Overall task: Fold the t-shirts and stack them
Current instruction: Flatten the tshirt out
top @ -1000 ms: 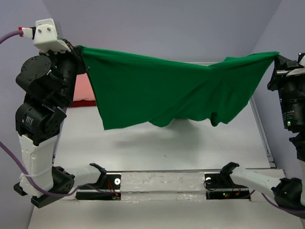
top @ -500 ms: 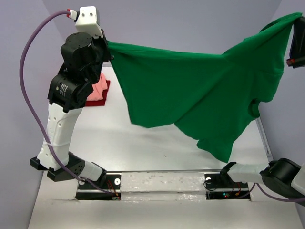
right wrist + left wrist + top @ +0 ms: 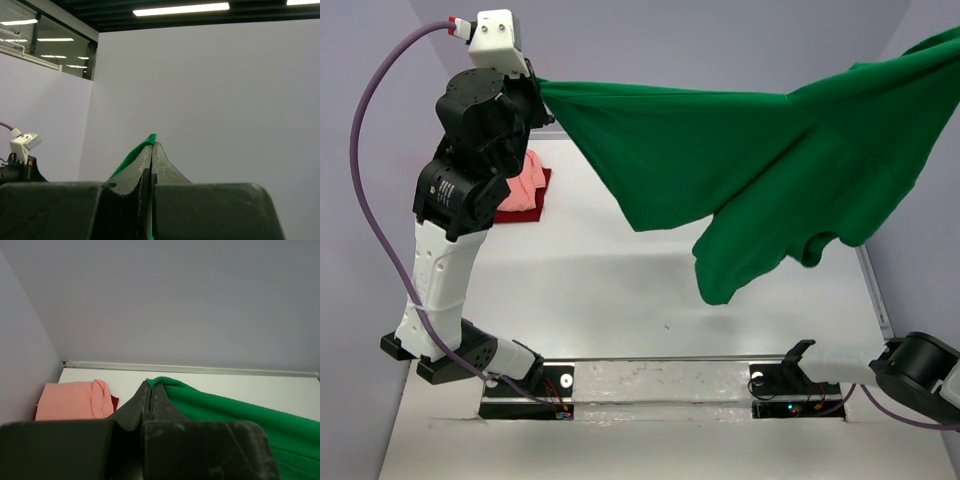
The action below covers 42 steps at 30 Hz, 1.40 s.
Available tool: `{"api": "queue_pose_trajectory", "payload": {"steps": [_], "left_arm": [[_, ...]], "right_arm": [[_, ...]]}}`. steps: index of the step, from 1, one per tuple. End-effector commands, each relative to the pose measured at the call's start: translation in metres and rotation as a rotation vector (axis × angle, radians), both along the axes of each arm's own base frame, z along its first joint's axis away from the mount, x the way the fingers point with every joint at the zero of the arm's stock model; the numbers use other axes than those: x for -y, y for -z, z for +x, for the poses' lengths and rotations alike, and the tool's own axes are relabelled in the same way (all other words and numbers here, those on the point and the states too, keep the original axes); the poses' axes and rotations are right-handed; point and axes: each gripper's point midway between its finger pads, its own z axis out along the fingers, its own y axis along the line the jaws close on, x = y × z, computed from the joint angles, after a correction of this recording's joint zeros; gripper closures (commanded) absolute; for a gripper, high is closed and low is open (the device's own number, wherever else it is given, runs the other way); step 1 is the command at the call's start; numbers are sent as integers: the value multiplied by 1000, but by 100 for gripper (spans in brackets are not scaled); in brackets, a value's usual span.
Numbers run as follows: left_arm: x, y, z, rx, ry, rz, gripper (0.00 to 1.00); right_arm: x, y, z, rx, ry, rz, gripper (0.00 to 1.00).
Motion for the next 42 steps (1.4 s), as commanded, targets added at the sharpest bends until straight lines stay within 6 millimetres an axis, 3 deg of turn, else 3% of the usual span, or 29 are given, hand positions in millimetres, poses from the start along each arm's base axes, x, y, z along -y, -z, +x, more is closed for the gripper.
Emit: {"api": "queue_pose_trajectory", "payload": {"steps": [1, 4, 5, 7, 8, 9, 14, 22, 25, 31, 34, 42], "left_arm": [[-9, -26, -6, 79, -23, -23, 100], [-14, -29, -10, 86, -41, -27, 100], [-16, -30, -12, 89, -44, -29, 100], [-19, -27, -12, 81, -63, -26, 100], [-21, -26, -13, 80, -66, -25, 100], [-21, -25, -13, 76, -69, -23, 100], [-30, -28, -22, 85, -90, -31, 100], [-47, -32, -43, 98, -141, 1, 100], [-54, -47, -56, 147, -141, -26, 100], [-53, -76, -78, 232, -103, -53, 100], [-61, -92, -90, 279, -125, -77, 100], [-70, -81, -96, 248, -163, -58, 100]], "right_arm": [[-4, -11, 3, 63, 29, -8, 100], [2, 4, 25, -1, 147, -33, 100], [-4, 21, 49, -75, 203, -64, 100], [2, 38, 59, -117, 273, -97, 100], [-11, 60, 79, -173, 303, -155, 100], [-7, 69, 86, -205, 343, -161, 100], [8, 97, 88, -266, 413, -179, 100], [10, 132, 103, -338, 488, -242, 100], [17, 133, 98, -341, 501, -229, 100], [33, 114, 85, -307, 522, -189, 100], [34, 110, 82, -301, 523, -191, 100], [40, 122, 88, -334, 581, -204, 100]]}}
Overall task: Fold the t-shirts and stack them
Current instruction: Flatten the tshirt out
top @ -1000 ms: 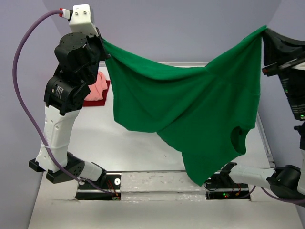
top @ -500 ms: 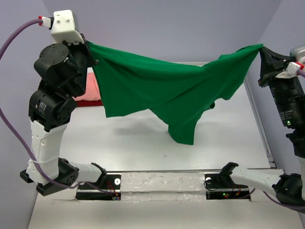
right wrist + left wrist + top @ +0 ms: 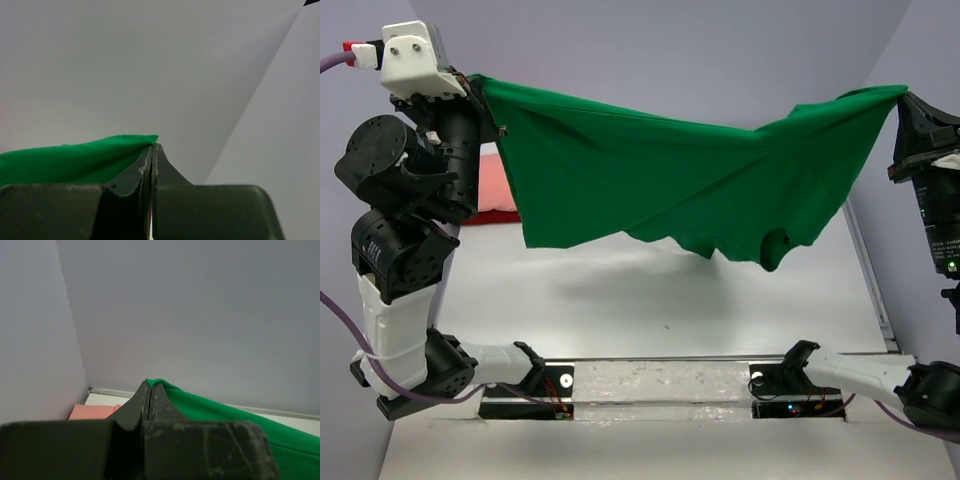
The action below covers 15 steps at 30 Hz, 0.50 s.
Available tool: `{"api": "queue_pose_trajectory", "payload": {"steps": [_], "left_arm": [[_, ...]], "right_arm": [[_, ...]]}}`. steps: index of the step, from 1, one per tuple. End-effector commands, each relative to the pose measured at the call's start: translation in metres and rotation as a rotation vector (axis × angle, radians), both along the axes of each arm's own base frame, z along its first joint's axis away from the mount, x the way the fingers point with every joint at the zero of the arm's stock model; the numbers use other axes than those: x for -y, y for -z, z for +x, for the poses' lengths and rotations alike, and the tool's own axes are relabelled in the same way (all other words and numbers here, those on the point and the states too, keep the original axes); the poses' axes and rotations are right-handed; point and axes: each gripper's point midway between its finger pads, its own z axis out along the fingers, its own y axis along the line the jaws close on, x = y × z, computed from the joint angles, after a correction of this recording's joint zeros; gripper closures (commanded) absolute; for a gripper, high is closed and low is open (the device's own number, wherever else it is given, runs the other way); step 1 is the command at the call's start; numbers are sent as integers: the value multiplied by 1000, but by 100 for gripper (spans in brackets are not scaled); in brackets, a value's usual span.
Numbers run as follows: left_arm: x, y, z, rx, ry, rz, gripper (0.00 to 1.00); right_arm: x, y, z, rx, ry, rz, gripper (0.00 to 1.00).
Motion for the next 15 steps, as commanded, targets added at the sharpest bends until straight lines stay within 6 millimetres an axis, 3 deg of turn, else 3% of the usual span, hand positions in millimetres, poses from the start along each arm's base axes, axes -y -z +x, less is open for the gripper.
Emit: {"api": "queue_pose_trajectory", "payload": {"steps": [1, 8, 15], "left_arm": [[-26, -12, -16, 46, -69, -39, 100], [-36, 0, -29, 28, -62, -50, 100], [-45, 25, -40, -10, -53, -45, 100]], "right_arm": [[18, -6, -4, 24, 75, 34, 100], [46, 2, -22, -8, 108, 95, 100], [78, 35, -40, -73, 174, 109, 100]]}}
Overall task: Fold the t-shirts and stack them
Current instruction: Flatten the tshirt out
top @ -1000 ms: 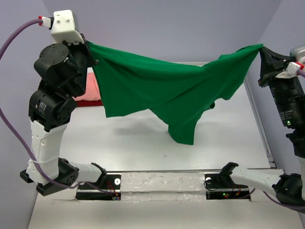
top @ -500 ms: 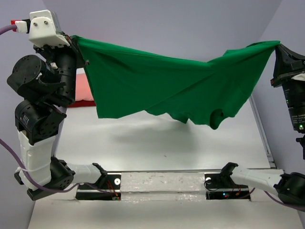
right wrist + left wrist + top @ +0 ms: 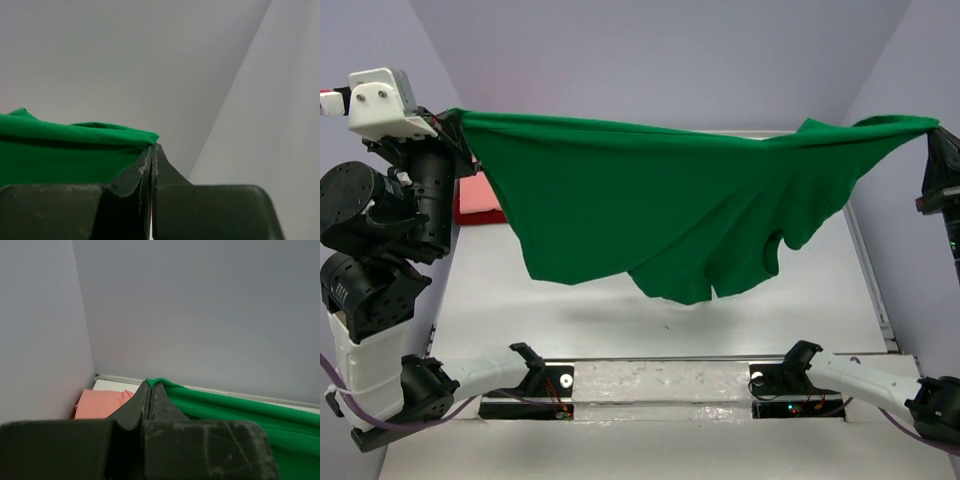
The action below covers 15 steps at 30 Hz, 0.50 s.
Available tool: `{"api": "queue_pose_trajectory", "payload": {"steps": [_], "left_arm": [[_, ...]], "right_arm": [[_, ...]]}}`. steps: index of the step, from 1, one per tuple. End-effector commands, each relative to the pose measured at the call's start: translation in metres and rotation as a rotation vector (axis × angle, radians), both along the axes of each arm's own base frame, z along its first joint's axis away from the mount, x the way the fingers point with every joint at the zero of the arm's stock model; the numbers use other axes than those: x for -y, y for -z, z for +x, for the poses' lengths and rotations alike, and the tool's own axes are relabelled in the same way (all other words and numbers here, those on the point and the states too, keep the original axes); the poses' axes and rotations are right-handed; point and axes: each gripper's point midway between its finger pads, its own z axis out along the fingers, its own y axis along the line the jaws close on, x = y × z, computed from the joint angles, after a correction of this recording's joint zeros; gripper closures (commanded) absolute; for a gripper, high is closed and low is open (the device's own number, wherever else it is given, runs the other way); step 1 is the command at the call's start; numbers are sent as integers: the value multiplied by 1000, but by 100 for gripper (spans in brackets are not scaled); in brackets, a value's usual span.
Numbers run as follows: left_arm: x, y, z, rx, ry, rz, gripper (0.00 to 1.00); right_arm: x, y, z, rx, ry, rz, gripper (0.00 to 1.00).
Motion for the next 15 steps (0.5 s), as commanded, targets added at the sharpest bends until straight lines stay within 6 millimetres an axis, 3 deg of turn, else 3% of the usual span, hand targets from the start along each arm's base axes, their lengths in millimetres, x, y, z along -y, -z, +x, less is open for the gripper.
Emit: {"api": "queue_pose_trajectory", "payload": {"steps": [1, 7, 11, 15], "left_arm": [[-16, 5, -10, 6, -42, -33, 100], [-15, 22, -2, -38, -81, 12, 100], [15, 36, 26, -83, -57, 47, 100], [64, 51, 60, -122, 47, 49, 100]], "right_arm": [[39, 12, -20, -16, 93, 63, 100], [37, 17, -14, -42, 119, 53, 100], [3, 36, 17, -117, 107, -10, 100], [-37, 50, 45, -184, 41, -37, 100]]}}
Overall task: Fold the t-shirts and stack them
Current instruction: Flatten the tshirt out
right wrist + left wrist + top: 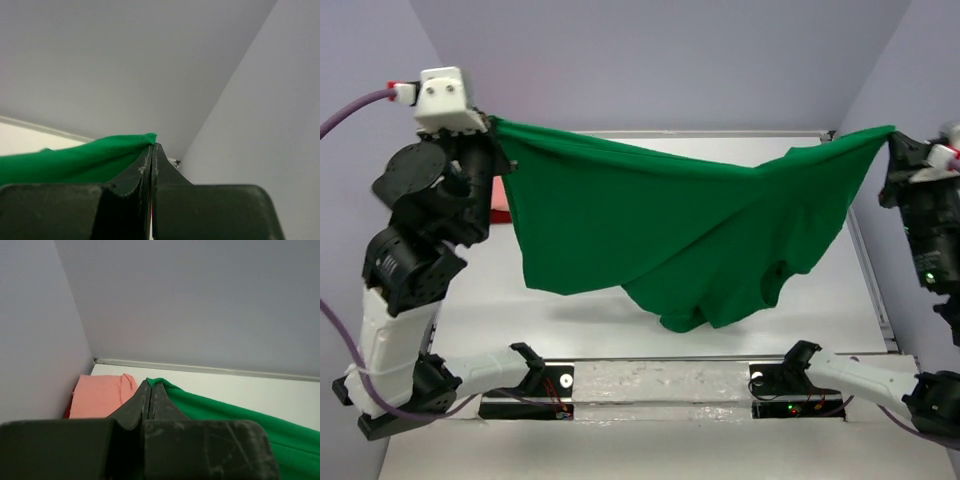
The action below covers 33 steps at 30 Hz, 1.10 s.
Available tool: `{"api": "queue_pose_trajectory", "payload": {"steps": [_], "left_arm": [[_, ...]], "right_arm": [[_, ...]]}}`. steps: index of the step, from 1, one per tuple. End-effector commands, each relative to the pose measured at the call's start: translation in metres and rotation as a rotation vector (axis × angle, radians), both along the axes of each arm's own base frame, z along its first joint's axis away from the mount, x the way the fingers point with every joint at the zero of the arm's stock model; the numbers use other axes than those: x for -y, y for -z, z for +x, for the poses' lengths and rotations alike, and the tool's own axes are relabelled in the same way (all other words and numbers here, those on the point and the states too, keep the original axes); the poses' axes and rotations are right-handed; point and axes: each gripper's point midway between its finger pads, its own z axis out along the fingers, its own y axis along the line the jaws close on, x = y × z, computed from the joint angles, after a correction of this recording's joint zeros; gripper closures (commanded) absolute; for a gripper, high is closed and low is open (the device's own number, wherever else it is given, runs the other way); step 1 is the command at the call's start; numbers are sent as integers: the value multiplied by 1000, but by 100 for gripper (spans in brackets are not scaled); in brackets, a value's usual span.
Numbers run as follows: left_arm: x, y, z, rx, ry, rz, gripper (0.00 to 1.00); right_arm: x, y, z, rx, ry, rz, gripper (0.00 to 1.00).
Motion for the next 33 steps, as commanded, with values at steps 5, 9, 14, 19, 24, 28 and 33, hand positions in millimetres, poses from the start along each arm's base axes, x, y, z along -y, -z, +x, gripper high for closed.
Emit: {"api": "queue_pose_trajectory", "payload": {"steps": [5, 9, 14, 19, 24, 28, 33], "left_arm": [[75, 25, 69, -40, 133, -29, 100], [79, 40, 92, -90, 162, -52, 100], [67, 57, 122, -139, 135, -36, 100], [58, 72, 165, -187, 112, -24, 100], [62, 110, 214, -274, 122, -27, 100], [65, 138, 243, -320, 129, -26, 100], [62, 167, 271, -367, 110, -18, 100]], "right_arm": [[-78, 42, 57, -170, -100, 3, 100], [-107, 67, 78, -245, -138, 5, 100], [-126, 97, 117, -351, -151, -8, 100], [-130, 134, 175, -468, -152, 32, 100], [-134, 167, 232, -588, -152, 56, 100], [-125, 183, 271, -656, -187, 115, 100], [-107, 184, 305, -669, -184, 170, 100]]}}
